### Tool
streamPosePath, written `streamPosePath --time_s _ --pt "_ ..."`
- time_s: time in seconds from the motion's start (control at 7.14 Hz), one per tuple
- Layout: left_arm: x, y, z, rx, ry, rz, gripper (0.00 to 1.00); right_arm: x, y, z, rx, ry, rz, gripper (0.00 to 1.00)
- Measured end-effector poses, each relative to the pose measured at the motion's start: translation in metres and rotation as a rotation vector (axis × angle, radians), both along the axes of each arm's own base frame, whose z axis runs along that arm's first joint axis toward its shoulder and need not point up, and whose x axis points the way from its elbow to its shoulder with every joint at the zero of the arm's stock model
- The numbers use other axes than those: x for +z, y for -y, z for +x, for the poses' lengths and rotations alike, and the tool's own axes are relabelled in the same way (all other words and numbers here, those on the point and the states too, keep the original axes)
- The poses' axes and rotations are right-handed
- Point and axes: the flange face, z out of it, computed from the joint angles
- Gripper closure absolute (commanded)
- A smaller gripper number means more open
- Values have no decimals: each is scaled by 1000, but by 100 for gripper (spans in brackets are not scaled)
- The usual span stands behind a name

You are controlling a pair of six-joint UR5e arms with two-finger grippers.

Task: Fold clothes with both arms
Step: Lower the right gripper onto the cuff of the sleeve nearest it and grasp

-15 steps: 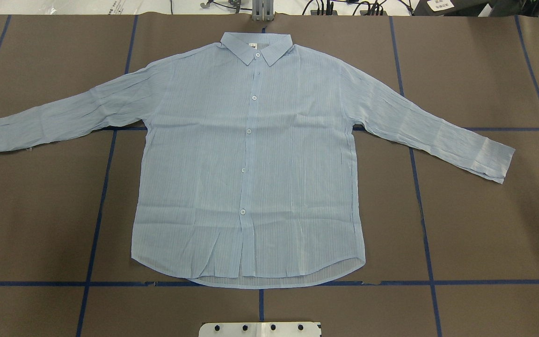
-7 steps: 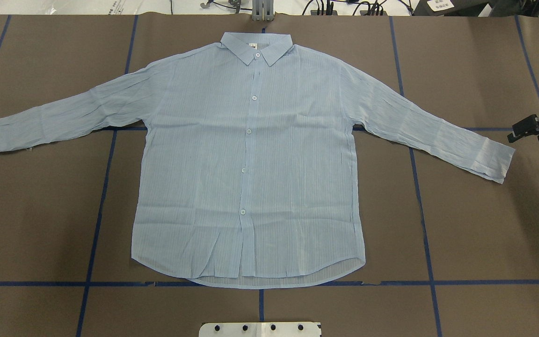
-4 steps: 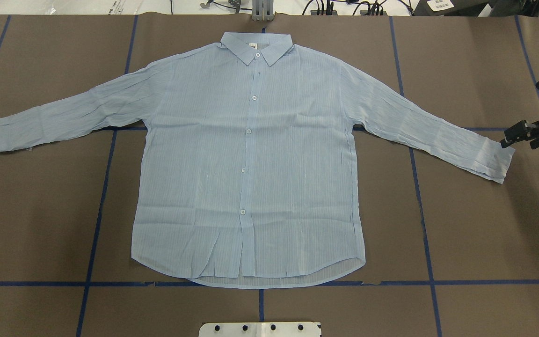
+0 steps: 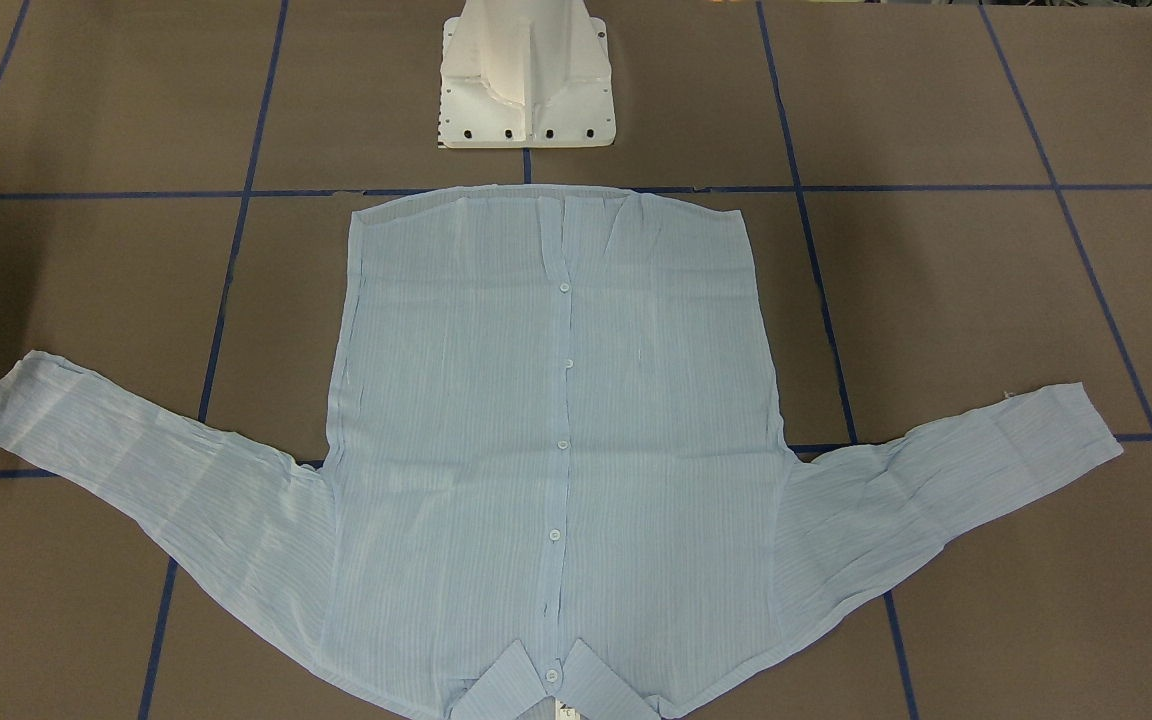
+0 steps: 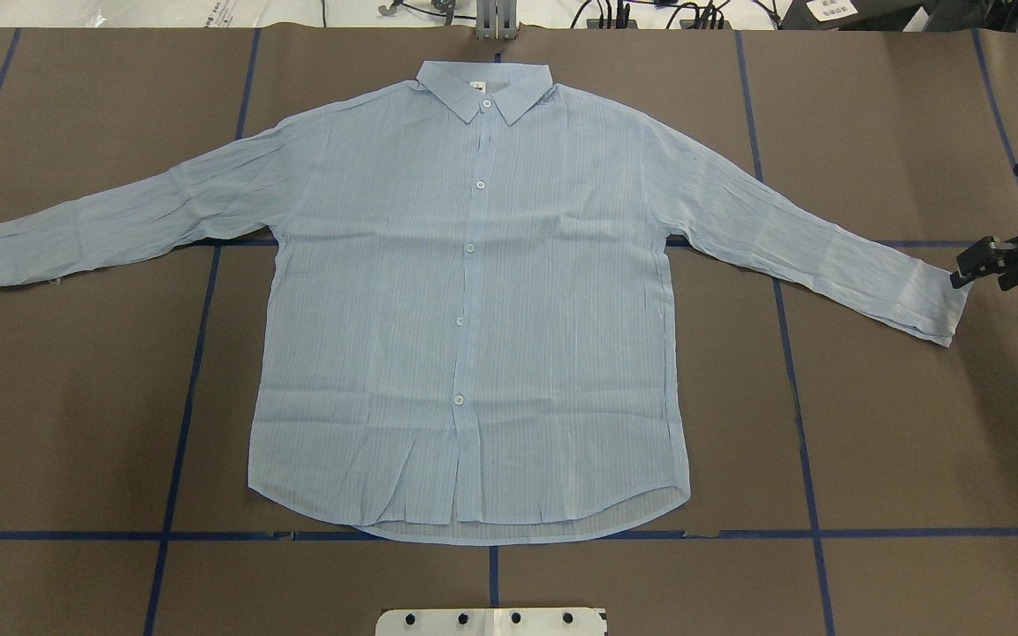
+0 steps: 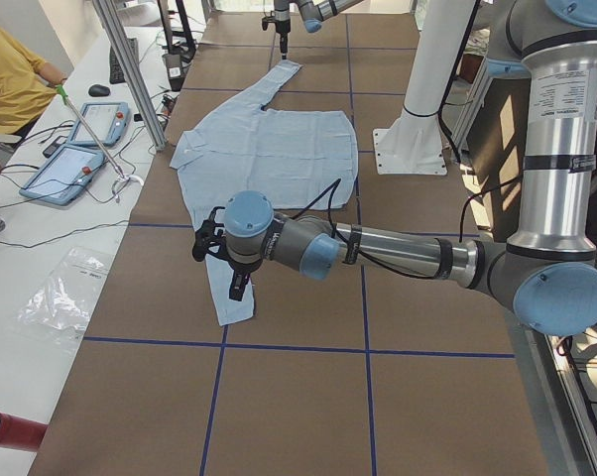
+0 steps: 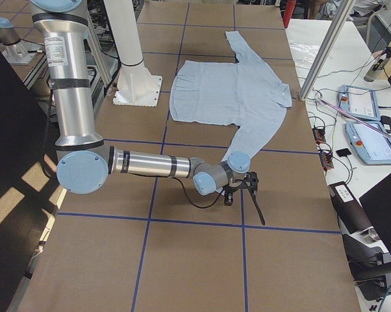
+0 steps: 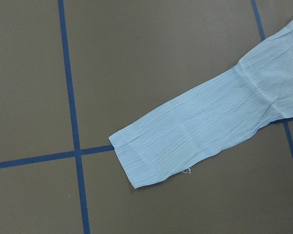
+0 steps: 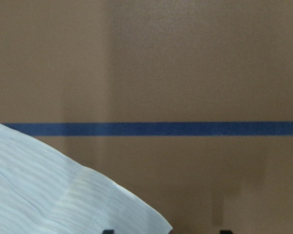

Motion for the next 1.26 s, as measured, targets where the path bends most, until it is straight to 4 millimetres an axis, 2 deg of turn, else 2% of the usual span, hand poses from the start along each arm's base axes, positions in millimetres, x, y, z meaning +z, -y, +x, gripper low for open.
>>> streamPosePath --time_s 0.98,1.12,1.26 --pt "1 -2 0 1 1 5 0 -5 3 -9 -13 0 12 28" --pt "1 -2 0 1 0 7 0 -6 3 -11 -16 0 13 34" --pt "0 -2 0 1 0 8 0 -5 2 -12 -18 -1 12 47"
